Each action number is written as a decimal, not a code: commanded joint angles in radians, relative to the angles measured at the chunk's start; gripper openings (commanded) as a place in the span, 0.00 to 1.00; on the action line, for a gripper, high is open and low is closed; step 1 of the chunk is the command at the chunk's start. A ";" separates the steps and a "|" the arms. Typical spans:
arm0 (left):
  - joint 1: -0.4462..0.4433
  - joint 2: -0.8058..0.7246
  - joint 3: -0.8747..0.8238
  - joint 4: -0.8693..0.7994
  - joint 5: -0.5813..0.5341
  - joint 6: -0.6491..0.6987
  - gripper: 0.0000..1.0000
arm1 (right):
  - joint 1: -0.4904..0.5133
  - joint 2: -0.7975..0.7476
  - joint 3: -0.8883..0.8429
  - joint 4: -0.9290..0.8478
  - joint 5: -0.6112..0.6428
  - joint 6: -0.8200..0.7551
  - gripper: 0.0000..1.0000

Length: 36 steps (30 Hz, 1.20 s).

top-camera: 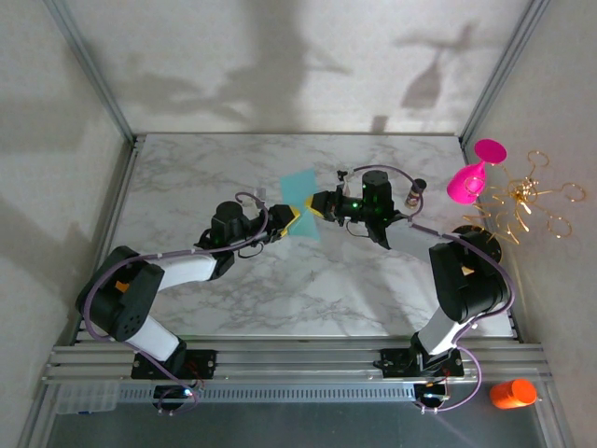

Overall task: Fold a paper plane with a square sheet of paper (pick it up from the middle)
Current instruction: Turn over the paper at the center of the table.

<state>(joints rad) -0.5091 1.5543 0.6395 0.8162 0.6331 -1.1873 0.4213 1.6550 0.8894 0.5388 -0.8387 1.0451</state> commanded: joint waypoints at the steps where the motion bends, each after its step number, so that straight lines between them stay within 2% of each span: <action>1: 0.004 -0.006 0.025 0.038 0.007 0.001 0.31 | -0.008 0.017 -0.006 0.023 -0.020 0.008 0.02; 5: 0.007 -0.002 0.034 0.007 -0.003 0.016 0.20 | -0.009 0.015 -0.003 -0.006 -0.009 -0.009 0.07; 8: 0.012 -0.005 0.046 -0.050 -0.018 0.045 0.12 | -0.015 0.000 0.013 -0.107 0.038 -0.074 0.22; 10: 0.015 -0.012 0.063 -0.129 -0.038 0.087 0.08 | -0.020 -0.023 0.034 -0.229 0.118 -0.157 0.35; 12: 0.021 -0.025 0.085 -0.239 -0.069 0.153 0.09 | -0.025 -0.044 0.062 -0.359 0.221 -0.243 0.45; 14: 0.024 -0.043 0.125 -0.401 -0.122 0.246 0.09 | -0.027 -0.067 0.083 -0.457 0.334 -0.314 0.52; 17: 0.022 -0.050 0.233 -0.722 -0.271 0.415 0.08 | -0.028 -0.105 0.091 -0.535 0.478 -0.386 0.60; 22: -0.021 -0.003 0.452 -1.166 -0.661 0.611 0.08 | -0.030 -0.164 0.073 -0.567 0.629 -0.431 0.70; 27: -0.113 0.154 0.687 -1.516 -1.125 0.651 0.08 | -0.032 -0.202 0.052 -0.576 0.723 -0.430 0.71; 30: -0.161 0.276 0.806 -1.683 -1.331 0.620 0.08 | -0.032 -0.217 0.042 -0.586 0.760 -0.418 0.71; 33: -0.195 0.373 0.884 -1.764 -1.404 0.592 0.07 | -0.033 -0.229 0.030 -0.589 0.778 -0.406 0.71; 36: -0.221 0.444 0.914 -1.749 -1.359 0.584 0.06 | -0.035 -0.240 0.017 -0.589 0.793 -0.393 0.71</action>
<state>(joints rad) -0.7090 1.9556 1.5085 -0.7925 -0.6151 -0.5983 0.3958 1.4475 0.9325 -0.0273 -0.0990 0.6426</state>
